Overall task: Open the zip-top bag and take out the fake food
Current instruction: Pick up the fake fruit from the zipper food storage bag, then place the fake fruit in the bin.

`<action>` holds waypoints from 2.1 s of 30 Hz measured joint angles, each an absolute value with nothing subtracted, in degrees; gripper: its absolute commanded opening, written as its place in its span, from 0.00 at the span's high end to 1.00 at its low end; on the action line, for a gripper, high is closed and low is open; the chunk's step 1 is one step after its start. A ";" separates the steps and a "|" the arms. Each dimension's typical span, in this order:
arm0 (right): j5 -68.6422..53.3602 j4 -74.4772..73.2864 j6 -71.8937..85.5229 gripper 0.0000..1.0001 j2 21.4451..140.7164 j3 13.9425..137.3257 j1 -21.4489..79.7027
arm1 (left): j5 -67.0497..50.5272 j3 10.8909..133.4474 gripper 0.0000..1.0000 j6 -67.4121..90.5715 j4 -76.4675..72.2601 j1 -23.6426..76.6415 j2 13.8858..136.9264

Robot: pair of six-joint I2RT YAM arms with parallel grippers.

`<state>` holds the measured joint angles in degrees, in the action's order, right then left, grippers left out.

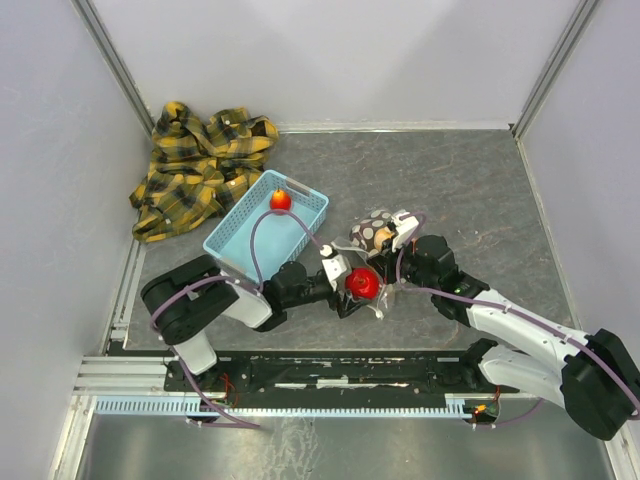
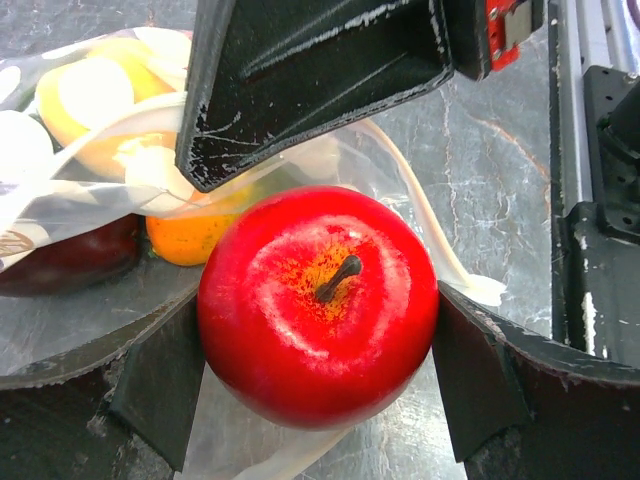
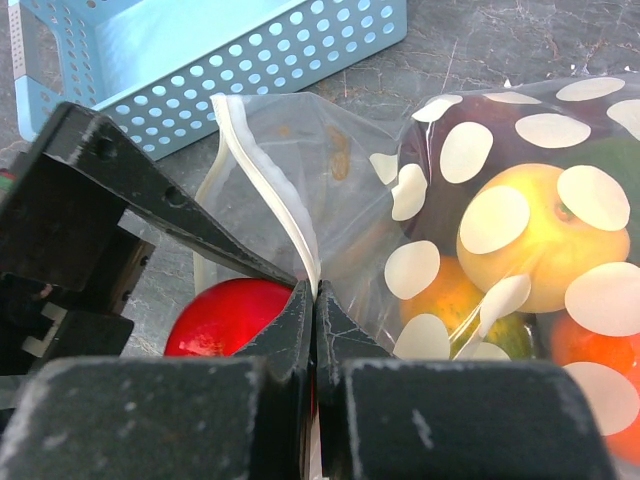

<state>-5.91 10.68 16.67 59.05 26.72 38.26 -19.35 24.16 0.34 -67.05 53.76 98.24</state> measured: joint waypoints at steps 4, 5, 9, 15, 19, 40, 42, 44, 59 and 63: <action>-5.74 10.68 16.64 0.99 58.78 26.33 38.26 | -18.55 23.07 0.71 1.37 -65.45 53.76 94.67; -5.69 10.66 16.64 0.98 58.72 26.22 38.26 | -18.37 22.83 0.71 1.74 -64.84 53.76 93.78; -5.41 10.63 16.64 0.98 58.41 25.98 38.26 | -17.74 22.46 0.71 2.96 -61.23 53.76 90.11; -5.32 10.66 16.64 0.98 58.08 25.69 38.26 | -16.32 22.35 0.70 6.15 -54.74 53.43 84.25; -5.32 10.66 16.64 0.98 58.06 25.63 38.26 | -15.40 22.98 0.70 8.56 -48.12 52.56 80.14; -5.34 10.66 16.67 0.99 58.06 25.56 38.26 | -14.24 28.42 0.68 17.78 -24.91 40.53 65.69; -5.34 10.66 16.67 0.98 58.08 25.56 38.26 | -14.68 29.08 0.68 18.55 -23.03 38.79 65.36; -5.34 10.66 16.67 0.98 58.08 25.56 38.26 | -15.35 30.02 0.68 19.05 -21.30 36.99 65.32; -5.41 10.70 16.67 0.98 58.63 25.56 38.26 | -21.04 36.34 0.68 24.73 -17.50 22.85 70.70; -5.50 10.70 16.67 0.98 58.70 25.56 38.26 | -21.43 37.01 0.68 26.79 -17.98 20.75 73.63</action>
